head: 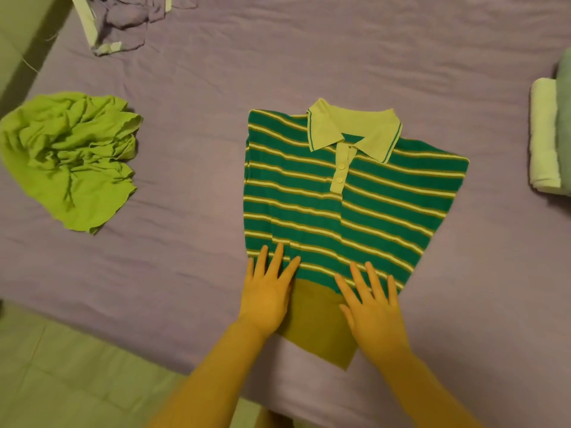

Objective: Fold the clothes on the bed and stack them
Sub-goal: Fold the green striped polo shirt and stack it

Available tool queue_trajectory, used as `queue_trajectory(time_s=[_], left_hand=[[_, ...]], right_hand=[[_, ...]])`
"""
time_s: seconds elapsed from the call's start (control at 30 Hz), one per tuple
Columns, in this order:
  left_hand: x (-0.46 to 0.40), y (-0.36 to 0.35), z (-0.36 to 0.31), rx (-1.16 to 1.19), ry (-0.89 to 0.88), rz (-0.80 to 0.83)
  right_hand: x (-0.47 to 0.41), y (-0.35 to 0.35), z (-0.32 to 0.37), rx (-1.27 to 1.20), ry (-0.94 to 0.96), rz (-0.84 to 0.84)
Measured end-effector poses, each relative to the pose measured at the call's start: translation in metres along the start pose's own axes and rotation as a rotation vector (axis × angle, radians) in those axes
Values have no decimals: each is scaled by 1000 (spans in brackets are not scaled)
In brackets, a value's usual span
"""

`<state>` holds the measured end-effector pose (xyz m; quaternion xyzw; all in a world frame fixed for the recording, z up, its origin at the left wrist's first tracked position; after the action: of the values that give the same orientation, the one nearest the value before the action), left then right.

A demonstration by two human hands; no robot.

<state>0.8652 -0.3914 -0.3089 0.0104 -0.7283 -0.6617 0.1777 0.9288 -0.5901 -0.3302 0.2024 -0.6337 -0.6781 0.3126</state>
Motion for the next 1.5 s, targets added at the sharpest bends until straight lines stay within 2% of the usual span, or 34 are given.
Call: queue_trajectory(time_s=[0.17,0.2,0.27,0.37,0.5,0.57,0.67,0.77,0.87,0.93,1.0,1.07,1.1,1.13,1.17,1.27,1.33,1.5], left_hand=[[22,15,25,180,146,-102],[21,19,27,221,66,-60],[16,22,31,136,-265,-69],[7,19,45,66,-596,-6],[-2,15,60,33,-761,27],[-7,18,58,70,-754,8],[-21,20,51,230,-642,65],[-33,22,55,568,-324,303],[-38,33,58,890,10,377],[-44,38,59,1036,210,309],[-54,41,58,1140,419,209],[-64,41,53,1162,605,178],[-68,39,49,1146,651,175],[-70,38,45,1114,657,174],[-71,38,42,1080,622,169],[-72,36,35,853,385,152],[-72,37,32,722,295,55],[-80,75,30,785,310,-288]], right_hand=[[16,5,17,-178,36,7],[21,8,18,-240,46,-15],[29,8,14,-355,78,-7],[37,2,7,-278,233,88],[34,-4,6,-184,322,217],[32,-1,8,-131,348,250],[32,0,4,-151,352,245],[31,5,6,-274,250,153],[28,0,6,-408,91,127],[19,12,3,-717,-144,94],[4,24,-8,-1083,-519,62],[-10,32,-24,-1318,-840,1],[-16,33,-29,-1389,-939,-5],[-22,35,-30,-1403,-970,8],[-28,37,-30,-1318,-924,52],[-37,35,-28,-1006,-734,138],[-40,35,-32,-924,-732,46],[-59,65,-54,-965,-764,-242]])
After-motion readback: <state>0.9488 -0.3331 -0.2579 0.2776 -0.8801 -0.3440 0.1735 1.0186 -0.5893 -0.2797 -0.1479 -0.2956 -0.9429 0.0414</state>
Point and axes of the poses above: each hand's wrist, its own x-axis away from the middle knuckle, its own y-axis out of the back of the hand, z = x × y, the point moved 3 cm from there along -x, towards the middle knuckle, and after that the axes turned 10 degrees about -z, right-handed, at the moved point
